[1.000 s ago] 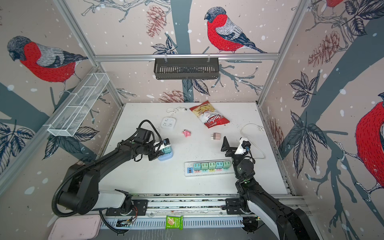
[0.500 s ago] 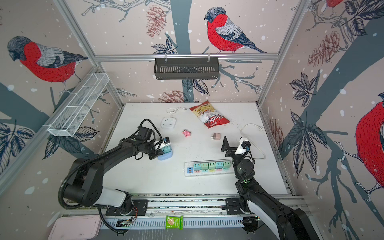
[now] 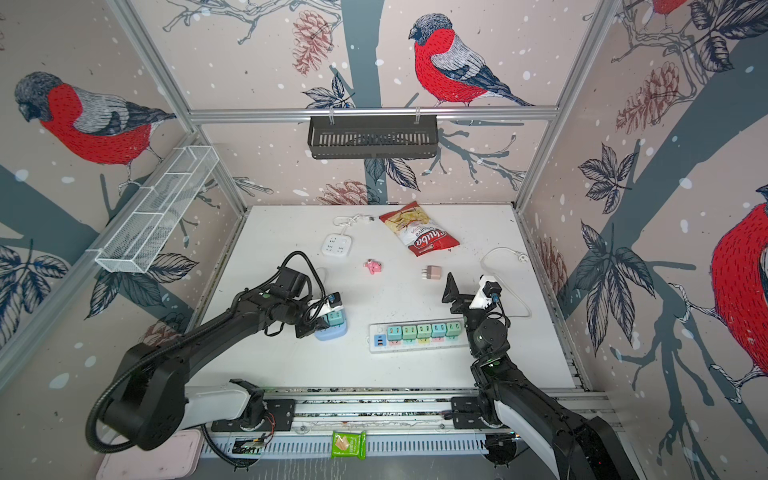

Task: Insert the plug
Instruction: 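Open the left gripper and lift it off the plugged adapter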

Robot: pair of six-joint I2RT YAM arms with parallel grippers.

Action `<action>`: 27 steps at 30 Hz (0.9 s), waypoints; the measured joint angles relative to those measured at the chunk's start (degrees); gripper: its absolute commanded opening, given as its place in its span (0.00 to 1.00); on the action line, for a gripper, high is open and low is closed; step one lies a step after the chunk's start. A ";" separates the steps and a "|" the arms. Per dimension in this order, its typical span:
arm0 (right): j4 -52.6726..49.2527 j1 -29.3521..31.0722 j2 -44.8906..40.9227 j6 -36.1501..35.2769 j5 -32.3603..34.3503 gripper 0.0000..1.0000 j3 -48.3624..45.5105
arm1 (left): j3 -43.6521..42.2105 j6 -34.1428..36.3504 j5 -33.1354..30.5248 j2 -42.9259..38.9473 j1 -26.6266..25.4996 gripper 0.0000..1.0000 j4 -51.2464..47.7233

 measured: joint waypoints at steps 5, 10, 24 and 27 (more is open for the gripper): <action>0.00 0.00 0.00 0.00 0.00 1.00 0.00 | -1.31 -0.15 0.37 -0.42 -1.31 0.12 0.15; 0.00 0.00 0.00 0.00 0.00 1.00 0.00 | -0.26 -1.29 0.55 2.27 -1.40 0.25 0.81; 0.00 0.00 0.00 0.00 0.00 1.00 0.00 | -3.23 -3.02 -2.58 -10.69 -1.46 0.98 5.60; 0.00 0.00 0.02 0.00 0.00 1.00 0.00 | -4.44 -5.20 -3.23 -19.30 -1.49 0.99 9.84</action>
